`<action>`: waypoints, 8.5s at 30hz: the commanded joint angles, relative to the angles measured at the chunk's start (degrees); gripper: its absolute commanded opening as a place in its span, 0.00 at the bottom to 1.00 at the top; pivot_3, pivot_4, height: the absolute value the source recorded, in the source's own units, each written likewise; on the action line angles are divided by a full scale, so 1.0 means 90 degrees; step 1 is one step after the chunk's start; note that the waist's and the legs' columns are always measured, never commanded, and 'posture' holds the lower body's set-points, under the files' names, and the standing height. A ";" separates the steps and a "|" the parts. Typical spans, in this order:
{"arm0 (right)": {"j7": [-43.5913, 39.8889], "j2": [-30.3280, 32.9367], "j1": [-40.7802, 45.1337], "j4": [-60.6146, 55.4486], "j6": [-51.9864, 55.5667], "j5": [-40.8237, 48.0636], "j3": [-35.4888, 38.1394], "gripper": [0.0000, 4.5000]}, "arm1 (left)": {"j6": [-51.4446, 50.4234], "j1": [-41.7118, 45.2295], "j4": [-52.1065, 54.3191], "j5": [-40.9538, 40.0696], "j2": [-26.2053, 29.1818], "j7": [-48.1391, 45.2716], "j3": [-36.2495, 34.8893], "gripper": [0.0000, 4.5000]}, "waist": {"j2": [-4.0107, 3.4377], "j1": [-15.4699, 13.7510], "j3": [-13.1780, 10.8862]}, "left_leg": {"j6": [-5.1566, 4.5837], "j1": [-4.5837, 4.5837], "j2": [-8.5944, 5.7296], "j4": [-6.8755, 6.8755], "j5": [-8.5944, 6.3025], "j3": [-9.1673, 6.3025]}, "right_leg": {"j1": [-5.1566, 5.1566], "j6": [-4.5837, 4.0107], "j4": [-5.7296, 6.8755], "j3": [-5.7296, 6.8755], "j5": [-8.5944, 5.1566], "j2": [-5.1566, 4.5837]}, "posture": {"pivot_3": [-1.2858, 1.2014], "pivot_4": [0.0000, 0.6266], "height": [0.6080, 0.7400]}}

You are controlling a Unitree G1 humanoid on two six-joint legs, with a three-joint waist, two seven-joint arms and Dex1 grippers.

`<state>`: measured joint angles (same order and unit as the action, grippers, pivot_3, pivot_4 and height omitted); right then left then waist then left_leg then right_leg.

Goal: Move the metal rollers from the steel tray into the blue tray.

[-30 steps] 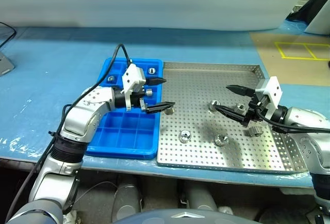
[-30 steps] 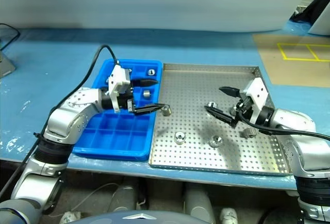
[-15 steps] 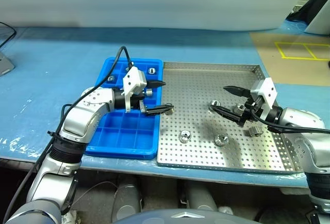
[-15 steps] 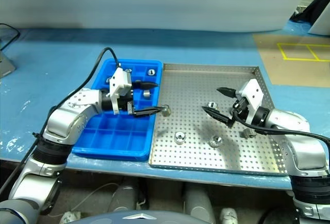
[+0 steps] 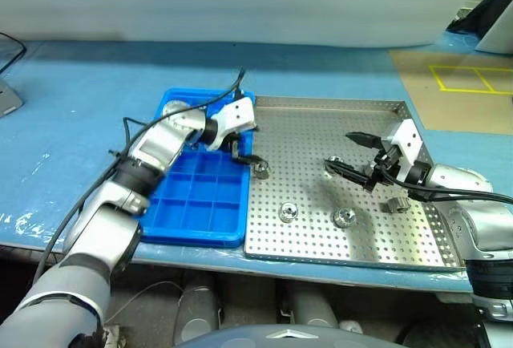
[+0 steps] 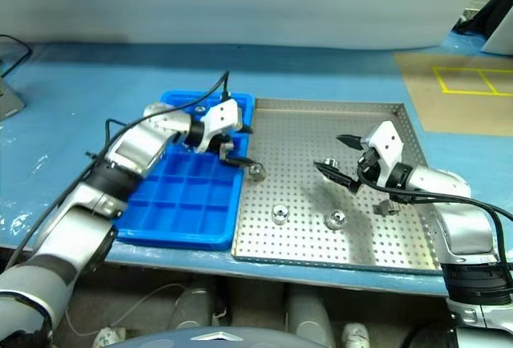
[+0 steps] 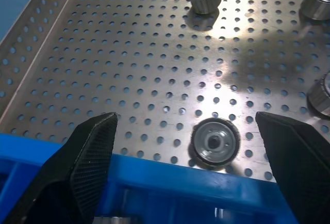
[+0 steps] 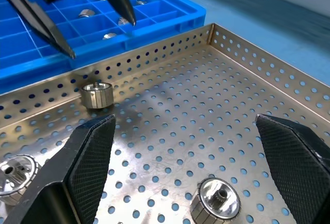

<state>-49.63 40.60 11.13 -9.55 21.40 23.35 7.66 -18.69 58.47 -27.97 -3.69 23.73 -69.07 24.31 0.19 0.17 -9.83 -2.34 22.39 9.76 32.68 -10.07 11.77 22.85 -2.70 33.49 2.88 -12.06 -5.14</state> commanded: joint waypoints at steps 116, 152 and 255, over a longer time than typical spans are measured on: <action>0.1202 -0.1421 0.1274 -0.0363 0.0161 -0.0138 0.0165 1.00 | -0.1034 -0.2499 0.2691 -0.1200 -0.0958 0.2447 -0.2156 0.93 | 0.0020 -0.0195 -0.0020 | 0.0000 0.0063 0.0000 -0.0014 0.0026 0.0000 | 0.0053 -0.0019 0.0008 0.0007 -0.0001 -0.0002 | 0.36 0.24 1.00; 0.2614 -0.1068 -0.4073 -0.3245 0.0585 -0.0714 0.2881 1.00 | 0.3399 0.0324 -0.2792 0.0412 -0.1875 -0.0010 -0.0637 0.93 | -0.0018 0.2526 0.0002 | -0.0102 0.0092 -0.0091 0.0081 -0.0091 -0.0056 | -0.0052 0.0140 -0.0116 0.0049 -0.0063 -0.0065 | 0.17 0.24 1.00; -0.2085 -0.3186 0.4822 0.6293 -0.3662 -0.1864 -0.2313 1.00 | -0.3997 -0.6959 0.8473 -0.0992 0.0030 0.5931 -0.3742 0.38 | -0.0043 -0.0816 -0.0050 | -0.0103 0.0149 -0.0151 0.0153 -0.0075 -0.0191 | -0.0042 0.0100 0.0078 0.0187 -0.0073 -0.0199 | 0.66 0.24 1.00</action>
<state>-67.93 12.16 53.10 47.04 -9.81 6.68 -14.19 -54.37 -3.19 44.33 -13.70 24.17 -17.64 -8.77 -0.19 -7.17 -10.28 -3.27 23.74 8.42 34.05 -10.74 10.05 22.48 -1.80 34.19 4.56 -12.71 -6.92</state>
